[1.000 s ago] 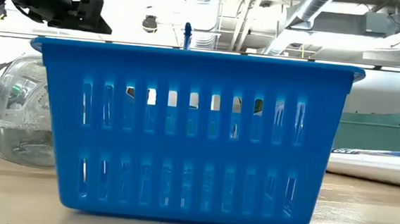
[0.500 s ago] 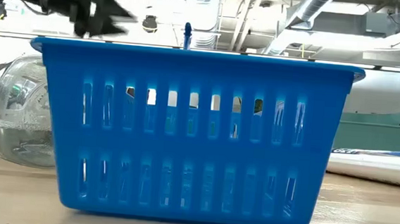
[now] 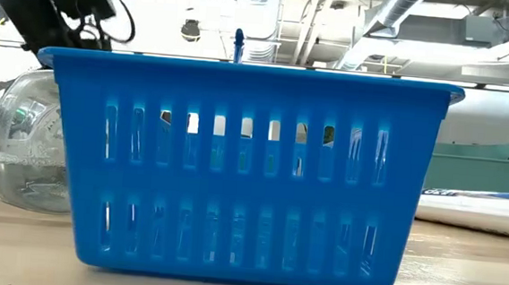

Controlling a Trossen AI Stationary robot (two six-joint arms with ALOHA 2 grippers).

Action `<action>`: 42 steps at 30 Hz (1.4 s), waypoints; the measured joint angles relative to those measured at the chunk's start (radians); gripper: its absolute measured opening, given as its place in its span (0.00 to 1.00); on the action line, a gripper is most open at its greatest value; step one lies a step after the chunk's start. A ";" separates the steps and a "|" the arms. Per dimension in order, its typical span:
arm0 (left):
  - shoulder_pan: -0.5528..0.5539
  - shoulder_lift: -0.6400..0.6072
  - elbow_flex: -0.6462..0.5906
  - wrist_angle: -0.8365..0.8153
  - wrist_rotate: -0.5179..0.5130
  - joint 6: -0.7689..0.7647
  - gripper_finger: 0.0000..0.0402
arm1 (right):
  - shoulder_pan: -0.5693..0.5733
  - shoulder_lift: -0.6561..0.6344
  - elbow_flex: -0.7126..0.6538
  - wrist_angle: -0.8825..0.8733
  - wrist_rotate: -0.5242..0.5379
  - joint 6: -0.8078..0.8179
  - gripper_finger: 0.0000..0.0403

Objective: Pick & Place Kitchen Items
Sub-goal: Put the white microfiber towel into the green bin

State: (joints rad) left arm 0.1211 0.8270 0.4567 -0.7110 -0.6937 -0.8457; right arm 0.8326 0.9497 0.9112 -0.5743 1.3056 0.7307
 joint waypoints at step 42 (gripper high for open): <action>0.144 0.338 -0.062 0.106 0.274 0.174 0.77 | 0.001 0.000 0.000 -0.001 -0.004 0.000 0.61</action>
State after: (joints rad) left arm 0.2647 1.1651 0.3946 -0.6045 -0.4196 -0.6722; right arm 0.8337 0.9501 0.9112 -0.5751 1.3014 0.7311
